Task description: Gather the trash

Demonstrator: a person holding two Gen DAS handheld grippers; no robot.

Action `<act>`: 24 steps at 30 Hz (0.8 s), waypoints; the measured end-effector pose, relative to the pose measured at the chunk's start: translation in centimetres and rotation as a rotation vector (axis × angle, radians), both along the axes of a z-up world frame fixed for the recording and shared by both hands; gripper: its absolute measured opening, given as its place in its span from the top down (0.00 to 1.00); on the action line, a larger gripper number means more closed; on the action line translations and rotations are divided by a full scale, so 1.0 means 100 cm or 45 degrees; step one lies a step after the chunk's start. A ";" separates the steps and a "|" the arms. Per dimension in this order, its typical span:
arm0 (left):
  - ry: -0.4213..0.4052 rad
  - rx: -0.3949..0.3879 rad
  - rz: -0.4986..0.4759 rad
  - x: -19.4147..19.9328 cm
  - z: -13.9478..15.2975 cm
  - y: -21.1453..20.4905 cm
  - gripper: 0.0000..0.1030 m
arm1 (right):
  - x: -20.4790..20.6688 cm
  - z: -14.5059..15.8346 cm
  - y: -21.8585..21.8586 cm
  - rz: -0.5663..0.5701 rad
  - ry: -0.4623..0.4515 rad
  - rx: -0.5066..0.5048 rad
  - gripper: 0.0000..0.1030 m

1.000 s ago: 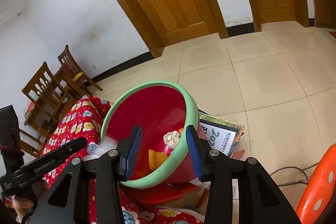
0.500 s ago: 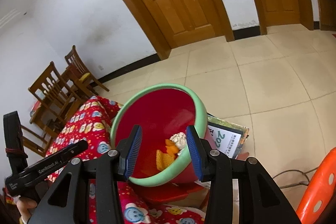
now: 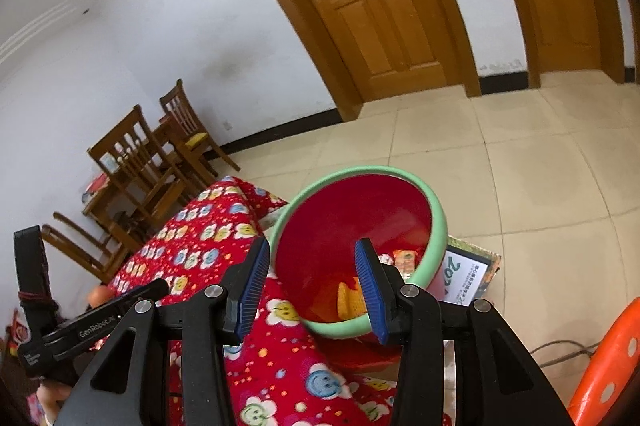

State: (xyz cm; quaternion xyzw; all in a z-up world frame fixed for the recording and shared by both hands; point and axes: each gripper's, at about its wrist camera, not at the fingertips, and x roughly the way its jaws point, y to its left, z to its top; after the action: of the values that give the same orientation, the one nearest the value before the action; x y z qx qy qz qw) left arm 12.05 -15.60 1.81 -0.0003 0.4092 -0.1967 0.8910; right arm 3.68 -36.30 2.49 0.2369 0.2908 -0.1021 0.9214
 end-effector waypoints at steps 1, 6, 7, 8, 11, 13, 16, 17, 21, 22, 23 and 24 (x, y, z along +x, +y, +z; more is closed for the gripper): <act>-0.019 0.001 0.017 -0.005 0.004 0.005 0.32 | -0.001 0.002 0.003 0.010 -0.001 -0.007 0.47; -0.060 -0.009 0.073 -0.022 0.018 0.029 0.27 | -0.008 0.013 0.024 0.072 -0.008 -0.045 0.46; -0.072 -0.009 0.094 -0.028 0.021 0.035 0.26 | -0.010 0.016 0.030 0.090 -0.011 -0.053 0.46; -0.084 -0.005 0.111 -0.031 0.024 0.039 0.25 | -0.011 0.018 0.034 0.103 -0.014 -0.061 0.46; -0.125 0.002 0.158 -0.045 0.031 0.053 0.20 | -0.017 0.025 0.049 0.147 -0.025 -0.096 0.44; -0.151 0.009 0.192 -0.055 0.036 0.064 0.18 | -0.022 0.029 0.060 0.177 -0.027 -0.115 0.40; -0.168 0.009 0.231 -0.069 0.040 0.077 0.11 | -0.027 0.030 0.073 0.207 -0.016 -0.144 0.37; -0.171 0.005 0.241 -0.073 0.040 0.081 0.11 | -0.028 0.030 0.078 0.217 -0.012 -0.157 0.36; -0.170 0.008 0.283 -0.088 0.038 0.096 0.11 | -0.036 0.029 0.094 0.247 -0.008 -0.192 0.26; -0.170 0.011 0.297 -0.092 0.038 0.100 0.11 | -0.038 0.028 0.099 0.256 -0.005 -0.202 0.25; -0.171 0.013 0.308 -0.095 0.037 0.102 0.11 | -0.040 0.027 0.104 0.263 -0.001 -0.210 0.25; -0.171 0.016 0.328 -0.099 0.037 0.106 0.11 | -0.040 0.026 0.108 0.267 0.002 -0.218 0.24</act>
State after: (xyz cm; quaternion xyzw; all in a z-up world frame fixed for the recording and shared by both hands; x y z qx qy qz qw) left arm 2.17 -5.05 5.48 -0.0341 0.3465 -0.0777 0.9342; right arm -0.35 -25.49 5.05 0.1257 0.3051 -0.0298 0.9435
